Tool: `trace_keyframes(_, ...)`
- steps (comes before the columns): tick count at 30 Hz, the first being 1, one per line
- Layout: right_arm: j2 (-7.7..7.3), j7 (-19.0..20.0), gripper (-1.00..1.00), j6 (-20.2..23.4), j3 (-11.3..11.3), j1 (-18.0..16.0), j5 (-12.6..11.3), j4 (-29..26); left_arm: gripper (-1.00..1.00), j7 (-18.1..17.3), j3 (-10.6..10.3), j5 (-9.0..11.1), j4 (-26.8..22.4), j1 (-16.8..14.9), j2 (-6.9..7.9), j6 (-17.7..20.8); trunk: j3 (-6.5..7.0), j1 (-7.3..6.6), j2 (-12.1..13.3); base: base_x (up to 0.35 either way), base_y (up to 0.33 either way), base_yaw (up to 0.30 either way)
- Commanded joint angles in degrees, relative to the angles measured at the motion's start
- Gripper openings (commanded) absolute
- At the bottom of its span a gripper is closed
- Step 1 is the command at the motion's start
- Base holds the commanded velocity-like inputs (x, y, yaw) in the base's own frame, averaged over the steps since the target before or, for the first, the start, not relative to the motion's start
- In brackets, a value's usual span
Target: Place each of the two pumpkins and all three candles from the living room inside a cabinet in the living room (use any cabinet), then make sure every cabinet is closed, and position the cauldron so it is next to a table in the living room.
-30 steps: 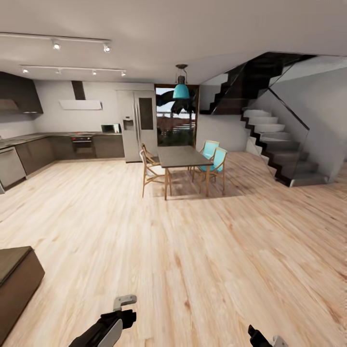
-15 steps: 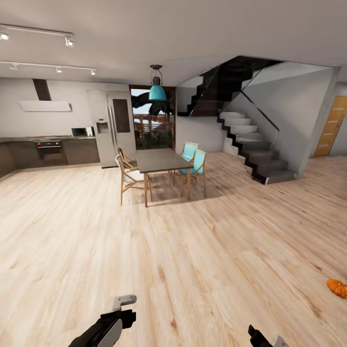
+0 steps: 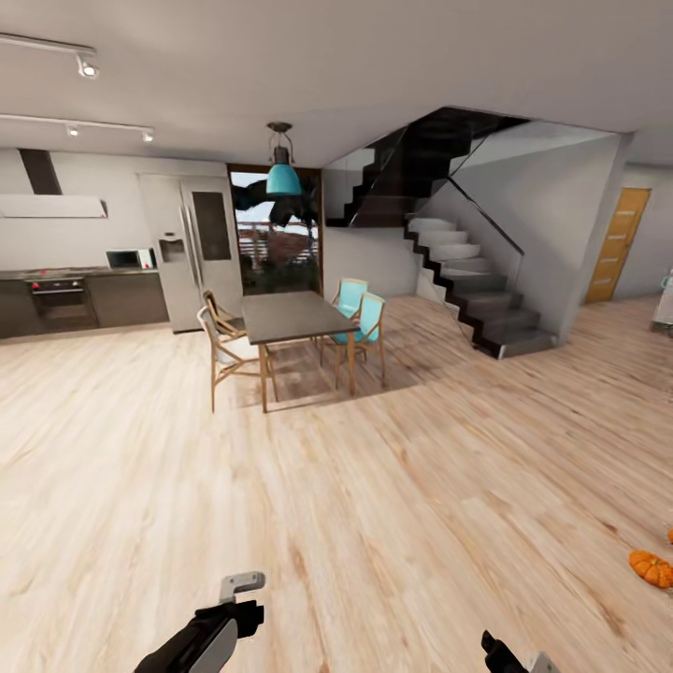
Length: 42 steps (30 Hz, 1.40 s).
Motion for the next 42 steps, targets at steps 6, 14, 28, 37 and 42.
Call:
trace_keyframes(6,0.0,0.48,1.0,0.04,0.26,-0.06,-0.64,0.12,1.0,0.44,-0.43,0.41,-0.14,-0.04,0.05,0.19,-0.09,0.05,-0.06,0.332,0.0,-0.266)
trace_keyframes(14,0.03,0.5,1.0,0.37,0.2,-0.06,-0.72,0.12,1.0,0.48,-0.41,0.43,-0.12,-0.04,0.06,0.19,-0.19,0.05,-0.06,0.332,0.004,-0.276)
trace_keyframes(28,-0.14,0.61,1.0,0.46,0.28,-0.06,-4.39,0.12,1.0,0.39,-0.32,0.43,-0.07,-0.04,0.07,0.17,-0.3,0.05,-0.06,0.332,0.011,-0.277)
trace_keyframes(37,-0.18,0.17,1.0,0.82,0.27,-0.06,-8.89,0.15,1.0,0.47,-0.37,0.43,-0.06,-0.04,0.07,0.19,-0.76,0.05,-0.06,0.332,0.0,-0.198)
trace_keyframes(42,-0.21,-0.08,1.0,3.43,0.27,-0.06,-9.48,0.21,1.0,0.4,-0.36,0.39,-0.06,-0.04,0.07,0.19,-1.23,0.05,-0.06,0.332,0.0,-0.016)
